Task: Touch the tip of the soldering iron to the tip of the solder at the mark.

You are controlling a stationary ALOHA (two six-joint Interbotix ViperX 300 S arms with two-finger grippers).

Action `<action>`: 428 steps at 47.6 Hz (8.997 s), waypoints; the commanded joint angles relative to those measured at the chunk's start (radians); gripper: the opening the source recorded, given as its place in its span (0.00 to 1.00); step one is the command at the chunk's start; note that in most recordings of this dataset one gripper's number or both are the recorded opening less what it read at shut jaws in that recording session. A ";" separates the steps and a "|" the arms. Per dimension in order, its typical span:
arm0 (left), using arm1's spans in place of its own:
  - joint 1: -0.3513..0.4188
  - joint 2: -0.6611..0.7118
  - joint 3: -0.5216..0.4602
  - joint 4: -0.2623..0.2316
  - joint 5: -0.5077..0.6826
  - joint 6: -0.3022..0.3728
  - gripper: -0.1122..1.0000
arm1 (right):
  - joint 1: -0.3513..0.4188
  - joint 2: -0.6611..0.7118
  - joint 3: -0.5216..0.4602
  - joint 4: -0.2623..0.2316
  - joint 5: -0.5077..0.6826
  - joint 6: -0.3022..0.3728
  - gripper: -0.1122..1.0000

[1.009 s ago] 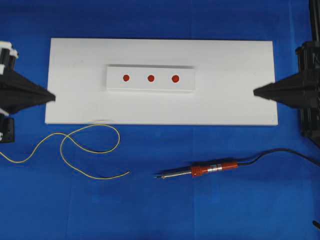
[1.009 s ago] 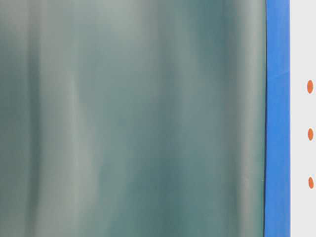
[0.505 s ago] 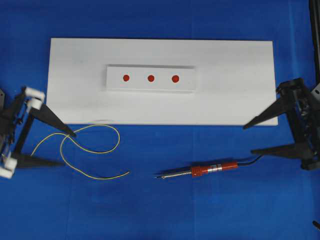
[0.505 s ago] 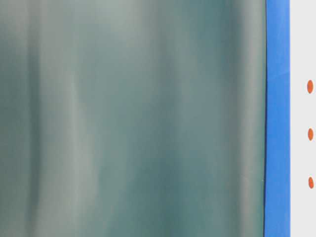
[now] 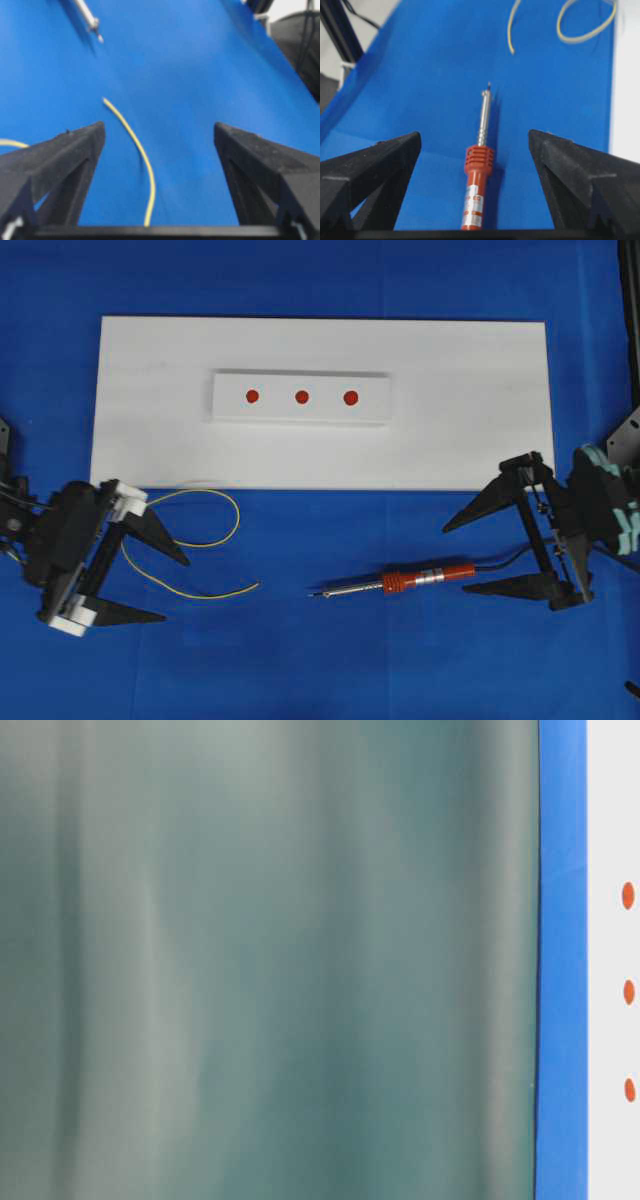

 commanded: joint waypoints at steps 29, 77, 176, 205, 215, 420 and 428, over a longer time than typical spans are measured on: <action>-0.028 0.299 -0.052 -0.003 -0.144 -0.015 0.76 | 0.155 0.563 -0.140 0.288 -0.298 -0.002 0.86; -0.006 0.236 -0.133 -0.008 0.067 -0.034 0.13 | 0.147 0.456 -0.146 0.287 -0.150 -0.041 0.16; 0.565 -0.037 -0.453 0.011 0.908 0.051 0.13 | -0.611 0.077 -0.451 0.071 0.910 -0.213 0.16; 0.589 -0.117 -0.325 0.011 0.897 0.002 0.13 | -0.611 0.077 -0.453 0.071 0.905 -0.209 0.16; 0.591 -0.086 -0.273 0.011 0.799 -0.023 0.13 | -0.611 0.077 -0.453 0.071 0.902 -0.209 0.16; 0.591 -0.106 -0.276 0.009 0.815 -0.028 0.13 | -0.598 0.400 -0.735 0.055 1.005 -0.213 0.16; 0.591 -0.233 -0.215 0.009 0.816 -0.032 0.13 | -0.598 0.400 -0.735 0.055 1.005 -0.213 0.16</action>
